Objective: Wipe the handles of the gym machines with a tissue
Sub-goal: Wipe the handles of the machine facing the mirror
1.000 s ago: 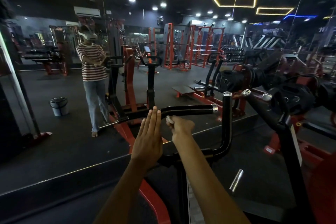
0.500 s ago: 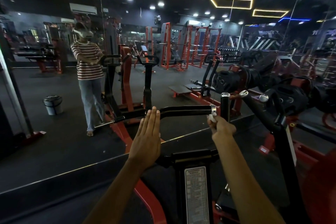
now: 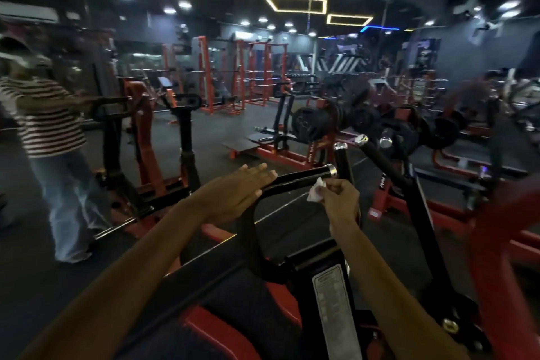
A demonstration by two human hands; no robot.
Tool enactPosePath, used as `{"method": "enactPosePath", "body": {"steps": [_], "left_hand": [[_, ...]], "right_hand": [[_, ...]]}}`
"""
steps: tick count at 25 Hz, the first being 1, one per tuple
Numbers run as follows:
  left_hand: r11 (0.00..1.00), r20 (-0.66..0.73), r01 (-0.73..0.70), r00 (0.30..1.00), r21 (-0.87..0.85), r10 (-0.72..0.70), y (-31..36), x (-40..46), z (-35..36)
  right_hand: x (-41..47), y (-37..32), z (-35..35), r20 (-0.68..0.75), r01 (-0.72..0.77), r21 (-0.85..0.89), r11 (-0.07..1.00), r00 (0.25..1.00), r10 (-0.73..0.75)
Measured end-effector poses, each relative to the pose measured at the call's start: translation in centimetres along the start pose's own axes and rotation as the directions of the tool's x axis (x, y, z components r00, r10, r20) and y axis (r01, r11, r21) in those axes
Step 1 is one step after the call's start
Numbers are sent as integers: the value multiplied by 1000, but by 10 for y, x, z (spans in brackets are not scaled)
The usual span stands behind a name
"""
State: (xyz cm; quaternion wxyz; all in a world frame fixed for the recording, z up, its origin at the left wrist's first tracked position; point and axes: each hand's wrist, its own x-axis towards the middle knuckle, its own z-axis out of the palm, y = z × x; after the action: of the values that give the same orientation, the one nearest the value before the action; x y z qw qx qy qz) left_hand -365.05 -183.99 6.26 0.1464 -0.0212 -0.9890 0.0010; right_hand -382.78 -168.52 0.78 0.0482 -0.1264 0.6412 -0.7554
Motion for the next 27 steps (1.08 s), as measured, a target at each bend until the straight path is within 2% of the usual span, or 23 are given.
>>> {"method": "enactPosePath", "body": {"steps": [4,8,10,12,13,16,18,21,24,27], "left_hand": [[980,33,-135,989,-147,142,-19,15,-8],[925,91,-130,981,-357,173,-30,22,-3],[893,74,-170,973,-417,220,-39,27,1],[876,85,-167,970,-453,229,-48,32,3],[869,103,-154,968,-470,228,-51,33,3],[881,170,-124,960,-457,223,-55,33,-1],[905,212,-93,957,-416,196,-56,35,-6],[928,247,-77,953,-364,176,-53,41,-11],[943,227,-98,958,-317,176,-50,41,-11],[953,209,-87,966,-291,152,-49,39,-6]], "right_hand": [[-36,17,25,1,116,31,993,993,-116],[-91,13,47,72,345,-19,939,937,-342],[-114,4,52,92,528,-140,838,849,-520],[-126,-4,58,177,716,-256,649,695,-697],[-129,-7,62,253,773,-315,550,627,-737],[-129,-6,73,392,814,-464,350,543,-743],[-132,-4,72,431,823,-502,266,505,-748],[-140,5,65,463,817,-524,240,510,-725],[-146,20,52,504,853,-488,184,447,-739],[-154,43,28,493,878,-432,208,422,-760]]}}
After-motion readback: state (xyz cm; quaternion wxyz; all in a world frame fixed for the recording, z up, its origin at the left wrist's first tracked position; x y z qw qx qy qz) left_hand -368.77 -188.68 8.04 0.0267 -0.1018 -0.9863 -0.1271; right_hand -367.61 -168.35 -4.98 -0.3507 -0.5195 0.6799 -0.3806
